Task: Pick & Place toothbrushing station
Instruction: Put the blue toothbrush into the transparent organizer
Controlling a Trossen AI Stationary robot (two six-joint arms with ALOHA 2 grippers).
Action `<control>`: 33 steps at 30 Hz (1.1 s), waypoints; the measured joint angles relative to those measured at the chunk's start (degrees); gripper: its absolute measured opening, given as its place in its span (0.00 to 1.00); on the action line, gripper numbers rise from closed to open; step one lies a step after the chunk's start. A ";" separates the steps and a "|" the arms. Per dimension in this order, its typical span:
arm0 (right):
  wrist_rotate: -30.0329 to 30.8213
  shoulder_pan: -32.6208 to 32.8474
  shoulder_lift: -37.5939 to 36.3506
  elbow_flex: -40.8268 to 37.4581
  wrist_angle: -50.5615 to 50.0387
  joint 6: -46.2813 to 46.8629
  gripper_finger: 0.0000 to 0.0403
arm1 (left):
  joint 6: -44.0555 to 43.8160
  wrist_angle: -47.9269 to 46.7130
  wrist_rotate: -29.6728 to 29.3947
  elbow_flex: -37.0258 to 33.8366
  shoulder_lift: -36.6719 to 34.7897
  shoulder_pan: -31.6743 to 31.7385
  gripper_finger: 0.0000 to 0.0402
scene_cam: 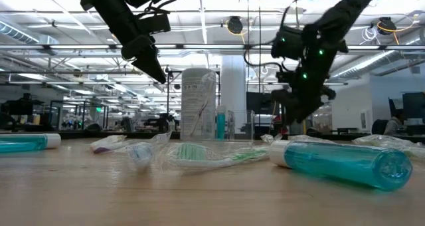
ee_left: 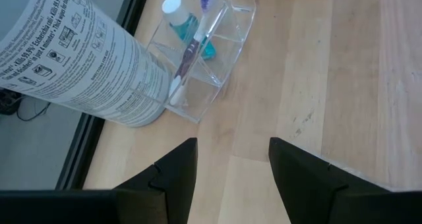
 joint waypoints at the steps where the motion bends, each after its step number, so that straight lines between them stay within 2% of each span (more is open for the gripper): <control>1: -1.16 -0.65 0.00 -1.22 1.68 0.02 0.45 | 0.13 0.00 0.00 0.00 0.00 0.00 0.49; 9: -8.40 -4.21 0.00 -10.13 16.32 -4.94 0.43 | 0.10 0.09 0.00 0.00 0.00 0.00 0.49; 21: -8.99 -5.31 -0.06 -12.28 24.06 -7.75 0.08 | -0.02 1.33 -0.02 0.00 0.00 0.00 0.49; 24: -8.76 -4.62 -0.89 -12.28 27.30 -8.15 0.02 | -0.05 1.33 -0.02 0.00 0.00 0.00 0.49; 27: -8.63 -2.83 -3.28 -12.30 31.49 -10.45 0.01 | -0.03 1.33 -0.03 0.00 0.00 0.00 0.49; 29: -7.05 -1.02 -5.53 -12.30 34.23 -12.31 0.01 | -0.02 1.33 -0.03 0.00 0.00 0.00 0.49; 33: 1.32 3.92 -10.50 -12.30 42.34 -18.66 0.00 | -0.02 1.36 -0.04 0.00 0.00 0.00 0.49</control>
